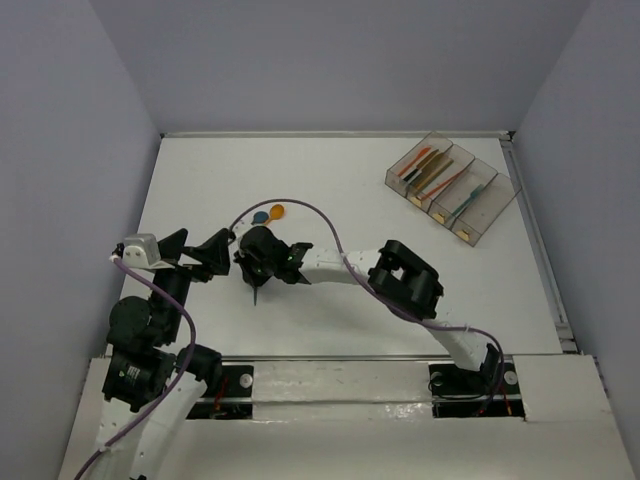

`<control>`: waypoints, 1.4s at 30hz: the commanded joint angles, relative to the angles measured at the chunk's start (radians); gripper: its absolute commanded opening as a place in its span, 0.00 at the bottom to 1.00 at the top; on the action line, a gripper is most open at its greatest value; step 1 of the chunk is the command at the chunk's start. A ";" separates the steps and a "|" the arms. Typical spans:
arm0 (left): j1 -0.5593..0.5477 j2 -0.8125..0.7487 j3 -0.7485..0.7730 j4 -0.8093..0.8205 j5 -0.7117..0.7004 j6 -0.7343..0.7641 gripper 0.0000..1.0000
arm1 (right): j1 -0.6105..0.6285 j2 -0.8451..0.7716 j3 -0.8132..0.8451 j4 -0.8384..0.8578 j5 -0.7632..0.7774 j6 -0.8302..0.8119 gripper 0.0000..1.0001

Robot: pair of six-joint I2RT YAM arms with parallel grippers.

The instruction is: Sort the eating utensils into containers

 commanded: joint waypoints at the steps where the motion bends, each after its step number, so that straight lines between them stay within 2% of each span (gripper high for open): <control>1: 0.008 0.013 -0.004 0.059 0.014 0.008 0.99 | 0.005 -0.127 -0.133 0.062 0.007 -0.041 0.00; 6: 0.008 0.016 -0.004 0.062 0.023 0.006 0.99 | 0.005 -0.203 -0.209 0.054 0.017 -0.048 0.00; 10: 0.008 0.017 -0.004 0.062 0.023 0.006 0.99 | 0.005 -0.239 -0.197 0.036 -0.020 -0.034 0.12; 12: 0.008 0.014 -0.004 0.059 0.023 0.006 0.99 | 0.005 -0.262 -0.186 0.010 -0.017 -0.021 0.28; 13: 0.008 0.013 -0.004 0.059 0.023 0.006 0.99 | 0.005 -0.280 -0.185 -0.015 0.002 -0.018 0.41; 15: 0.008 0.011 -0.005 0.060 0.024 0.006 0.99 | 0.005 -0.285 -0.168 -0.049 0.033 -0.015 0.54; 16: 0.008 0.010 -0.004 0.062 0.026 0.006 0.99 | 0.005 -0.262 -0.151 -0.108 0.096 -0.017 0.59; 17: 0.008 0.007 -0.004 0.062 0.027 0.006 0.99 | 0.005 -0.245 -0.130 -0.140 0.128 -0.015 0.59; 22: 0.008 -0.002 -0.004 0.057 0.024 0.006 0.99 | 0.005 -0.161 -0.026 -0.242 0.271 0.022 0.59; 31: -0.002 -0.007 -0.004 0.056 0.021 0.008 0.99 | 0.014 0.048 0.220 -0.385 0.291 0.011 0.55; 33: -0.002 -0.009 -0.004 0.056 0.021 0.008 0.99 | 0.023 0.071 0.246 -0.412 0.317 0.015 0.47; 34: -0.002 -0.009 -0.004 0.056 0.020 0.008 0.99 | 0.023 0.082 0.248 -0.435 0.354 0.026 0.39; 36: -0.002 -0.007 -0.004 0.056 0.021 0.008 0.99 | 0.023 0.074 0.228 -0.443 0.381 0.043 0.32; 38: -0.002 -0.006 -0.004 0.056 0.024 0.008 0.99 | 0.023 0.047 0.196 -0.445 0.400 0.055 0.20; 42: -0.002 -0.004 -0.005 0.057 0.024 0.008 0.99 | 0.023 -0.019 0.078 -0.438 0.428 0.095 0.07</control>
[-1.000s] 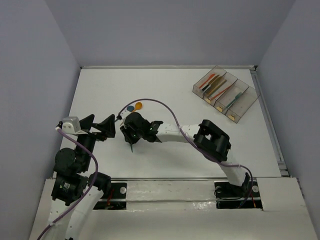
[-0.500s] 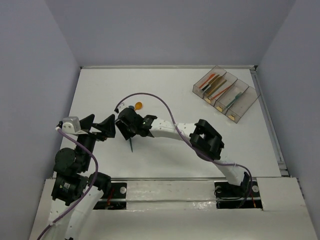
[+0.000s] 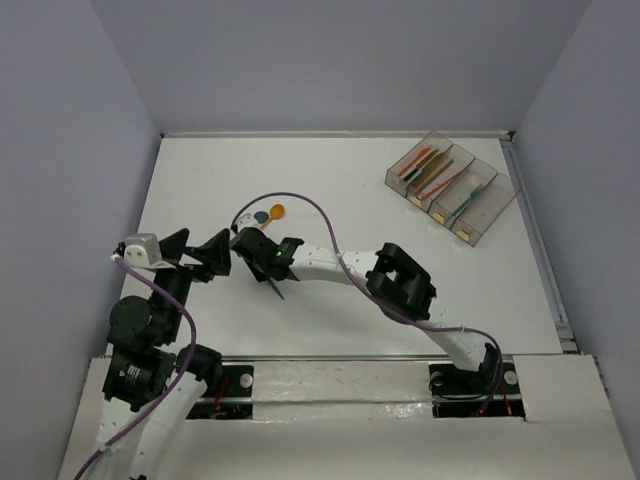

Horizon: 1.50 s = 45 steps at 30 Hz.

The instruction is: Sort the eating utensils into containers

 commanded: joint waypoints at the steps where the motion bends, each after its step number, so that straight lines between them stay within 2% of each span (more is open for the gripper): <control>1: -0.001 -0.006 -0.004 0.058 0.011 0.008 0.99 | 0.005 -0.075 -0.120 -0.093 0.076 0.053 0.06; 2: -0.001 -0.006 -0.004 0.058 0.009 0.008 0.99 | 0.005 -0.106 -0.140 -0.085 0.087 0.060 0.01; 7: -0.001 -0.003 -0.004 0.057 0.012 0.006 0.99 | 0.005 -0.205 -0.278 -0.044 0.130 0.082 0.00; 10: -0.001 -0.001 -0.007 0.057 0.015 0.006 0.99 | -0.079 -0.340 -0.386 0.039 0.087 0.105 0.00; 11: -0.001 -0.003 -0.005 0.057 0.017 0.006 0.99 | -0.111 -0.385 -0.479 0.112 0.050 0.111 0.00; 13: -0.001 -0.001 -0.007 0.055 0.021 0.006 0.99 | -0.180 -0.481 -0.566 0.174 0.045 0.123 0.00; 14: -0.001 0.000 -0.008 0.055 0.024 0.008 0.99 | -0.258 -0.577 -0.644 0.226 0.070 0.123 0.00; 17: -0.001 -0.001 -0.008 0.057 0.031 0.008 0.99 | -0.411 -0.705 -0.738 0.307 0.053 0.134 0.00; 18: -0.001 0.000 -0.008 0.057 0.032 0.008 0.99 | -0.527 -0.776 -0.769 0.335 0.030 0.139 0.00; 19: -0.001 -0.001 -0.008 0.057 0.034 0.008 0.99 | -0.586 -0.805 -0.825 0.378 0.021 0.155 0.00; 20: -0.001 -0.003 -0.008 0.057 0.034 0.008 0.99 | -0.696 -0.846 -0.845 0.393 0.007 0.174 0.00; 22: -0.010 -0.006 -0.008 0.055 0.035 0.008 0.99 | -0.793 -0.873 -0.888 0.438 0.004 0.191 0.00; 27: -0.010 -0.001 -0.010 0.058 0.043 0.010 0.99 | -1.022 -0.835 -0.876 0.490 -0.030 0.217 0.00; 31: -0.010 0.002 -0.008 0.055 0.043 0.010 0.99 | -1.110 -0.740 -0.795 0.479 -0.028 0.223 0.00; 42: -0.020 0.009 -0.008 0.057 0.050 0.011 0.99 | -1.222 -0.575 -0.652 0.467 -0.044 0.245 0.00; 43: -0.020 0.012 -0.008 0.057 0.050 0.011 0.99 | -1.222 -0.568 -0.645 0.466 -0.042 0.243 0.02; 45: -0.020 0.012 -0.008 0.057 0.051 0.011 0.99 | -1.222 -0.561 -0.643 0.467 -0.047 0.238 0.21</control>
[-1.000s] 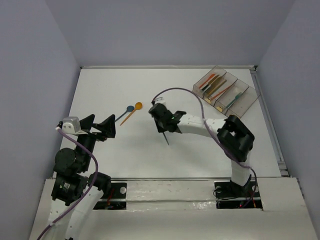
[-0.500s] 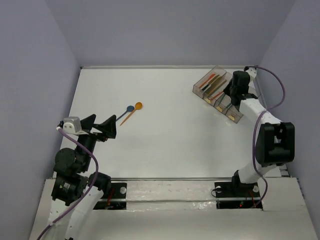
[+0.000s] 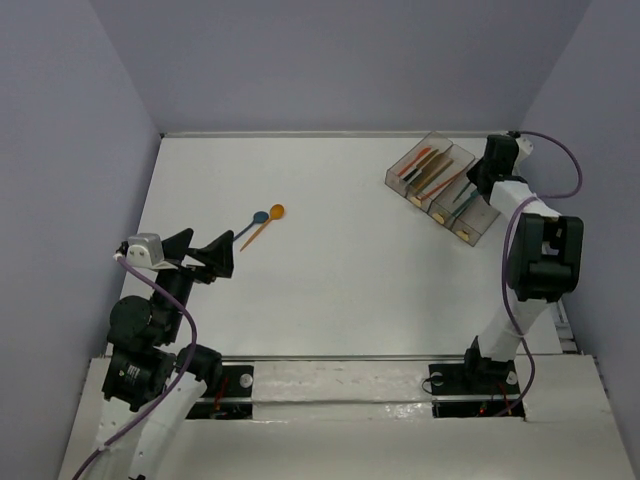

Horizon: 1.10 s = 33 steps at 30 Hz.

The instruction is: Sort the eating utensils into containers

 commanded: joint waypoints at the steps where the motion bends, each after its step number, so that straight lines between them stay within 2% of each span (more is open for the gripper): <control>1: -0.006 0.013 -0.010 0.057 0.017 0.009 0.99 | 0.002 0.008 0.048 0.039 -0.013 0.005 0.32; 2: -0.006 0.018 -0.008 0.060 0.018 0.009 0.99 | 0.002 0.004 0.039 0.039 -0.017 0.005 0.57; 5: -0.006 0.025 -0.008 0.065 0.026 0.009 0.99 | 0.002 -0.044 -0.001 0.068 -0.089 -0.004 0.82; 7: -0.006 0.029 -0.007 0.068 0.028 0.009 0.99 | 0.002 -0.075 -0.013 0.068 -0.109 -0.011 0.83; 10: -0.006 0.029 -0.008 0.068 0.028 0.009 0.99 | 0.070 -0.154 -0.056 0.071 -0.119 -0.042 0.83; 15: -0.006 0.018 -0.007 0.066 0.020 0.009 0.99 | 0.329 -0.240 -0.124 0.079 -0.076 -0.090 0.83; 16: -0.006 0.016 -0.005 0.068 0.009 0.011 0.99 | 0.441 -0.236 -0.137 0.083 -0.044 -0.091 0.83; 17: -0.006 0.013 -0.004 0.065 -0.001 0.011 0.99 | 0.542 -0.212 -0.137 0.085 -0.016 -0.091 0.83; 21: 0.004 0.001 0.000 0.058 -0.017 0.012 0.99 | 0.713 -0.130 -0.073 0.056 0.044 -0.073 0.83; 22: 0.004 -0.001 0.000 0.057 -0.017 0.012 0.99 | 0.794 -0.074 -0.050 0.046 0.065 -0.073 0.83; 26: 0.013 -0.011 0.000 0.060 -0.020 0.012 0.99 | 0.949 0.113 0.140 -0.067 0.153 -0.082 0.83; 30: 0.013 -0.019 0.000 0.058 -0.024 0.012 0.99 | 1.019 0.296 0.405 -0.151 0.191 -0.073 0.83; 33: 0.013 -0.024 0.000 0.060 -0.014 0.012 0.99 | 1.046 0.427 0.533 -0.227 0.214 -0.070 0.83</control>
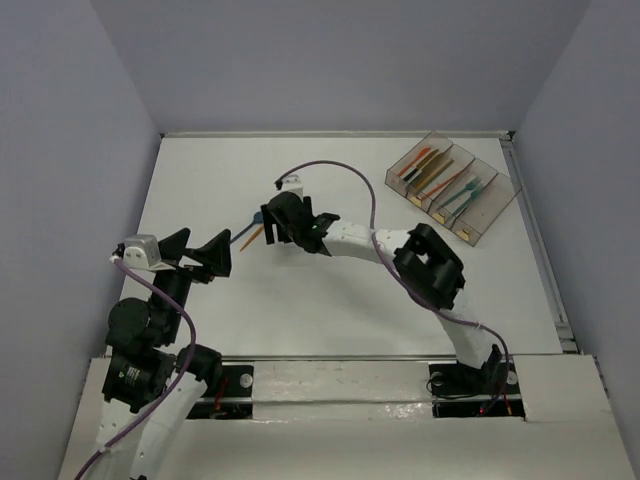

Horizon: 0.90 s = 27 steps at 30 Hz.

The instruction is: Sort the eating utensils into containers

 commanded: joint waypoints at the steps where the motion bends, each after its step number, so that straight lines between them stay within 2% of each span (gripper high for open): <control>1: 0.005 -0.016 0.000 0.051 0.002 0.012 0.99 | 0.012 0.121 0.247 -0.122 0.092 0.008 0.83; 7: 0.005 -0.029 0.000 0.051 0.005 0.011 0.99 | 0.043 0.309 0.493 -0.251 0.128 0.021 0.83; 13: -0.004 -0.030 0.000 0.051 0.006 0.009 0.99 | 0.043 0.382 0.576 -0.251 0.132 0.044 0.84; 22: -0.004 -0.035 0.000 0.048 0.009 0.008 0.99 | 0.052 0.440 0.628 -0.268 0.146 0.045 0.83; 27: -0.004 -0.038 -0.002 0.048 0.014 0.008 0.99 | 0.052 0.405 0.539 -0.192 0.091 0.131 0.83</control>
